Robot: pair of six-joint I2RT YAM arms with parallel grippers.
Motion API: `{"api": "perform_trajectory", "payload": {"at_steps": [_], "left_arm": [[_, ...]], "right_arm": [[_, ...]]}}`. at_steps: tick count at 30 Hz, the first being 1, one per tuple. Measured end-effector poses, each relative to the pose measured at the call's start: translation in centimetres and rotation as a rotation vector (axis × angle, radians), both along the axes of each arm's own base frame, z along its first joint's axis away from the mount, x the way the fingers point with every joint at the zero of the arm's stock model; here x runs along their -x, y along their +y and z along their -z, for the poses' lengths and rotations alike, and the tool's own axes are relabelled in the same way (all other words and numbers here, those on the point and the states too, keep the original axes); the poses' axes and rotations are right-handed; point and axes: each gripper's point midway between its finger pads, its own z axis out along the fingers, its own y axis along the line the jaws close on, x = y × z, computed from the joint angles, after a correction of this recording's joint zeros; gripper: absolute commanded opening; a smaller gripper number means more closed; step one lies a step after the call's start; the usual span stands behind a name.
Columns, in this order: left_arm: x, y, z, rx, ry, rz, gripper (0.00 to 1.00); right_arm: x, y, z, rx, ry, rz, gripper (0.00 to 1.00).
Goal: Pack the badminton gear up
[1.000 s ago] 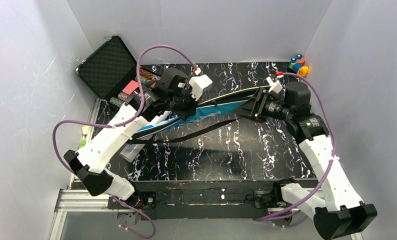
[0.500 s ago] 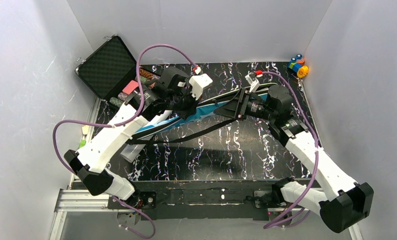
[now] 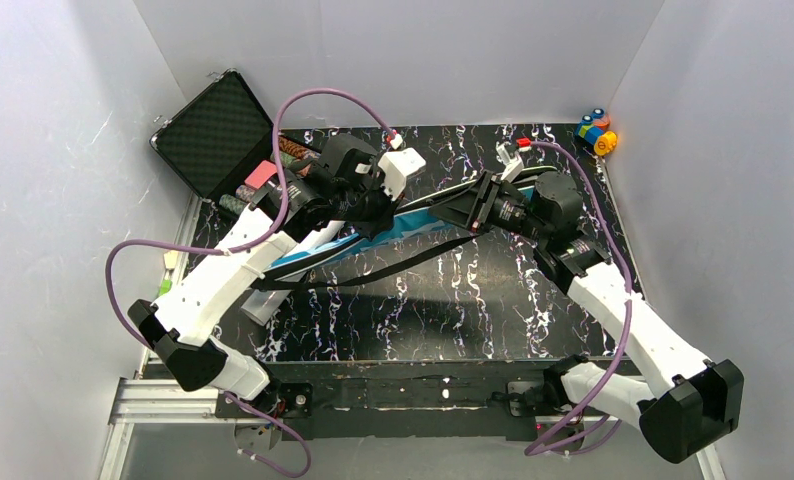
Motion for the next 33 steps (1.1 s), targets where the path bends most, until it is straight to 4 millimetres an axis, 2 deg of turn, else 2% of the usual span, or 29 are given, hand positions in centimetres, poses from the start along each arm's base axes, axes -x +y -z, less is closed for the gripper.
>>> {"api": "perform_trajectory", "payload": {"at_steps": [9,15,21,27,33], "left_arm": [[0.0,0.0,0.0,0.001,0.001,0.001,0.0],[0.1,-0.1,0.0,0.005,0.005,0.001,0.0],[0.1,-0.1,0.0,0.007,0.007,0.001,0.0],[0.1,-0.1,0.0,0.007,0.007,0.001,0.0],[0.0,-0.2,0.4,0.002,0.004,0.007,0.0]], "right_arm": [[-0.7,0.0,0.5,-0.01,0.01,0.043,0.33],[-0.9,0.3,0.5,-0.015,0.014,0.046,0.24],[-0.9,0.4,0.4,-0.02,0.016,0.047,0.01],[-0.7,0.3,0.0,-0.027,0.008,0.052,0.01],[0.2,-0.9,-0.4,-0.002,-0.013,0.091,0.01]]}}
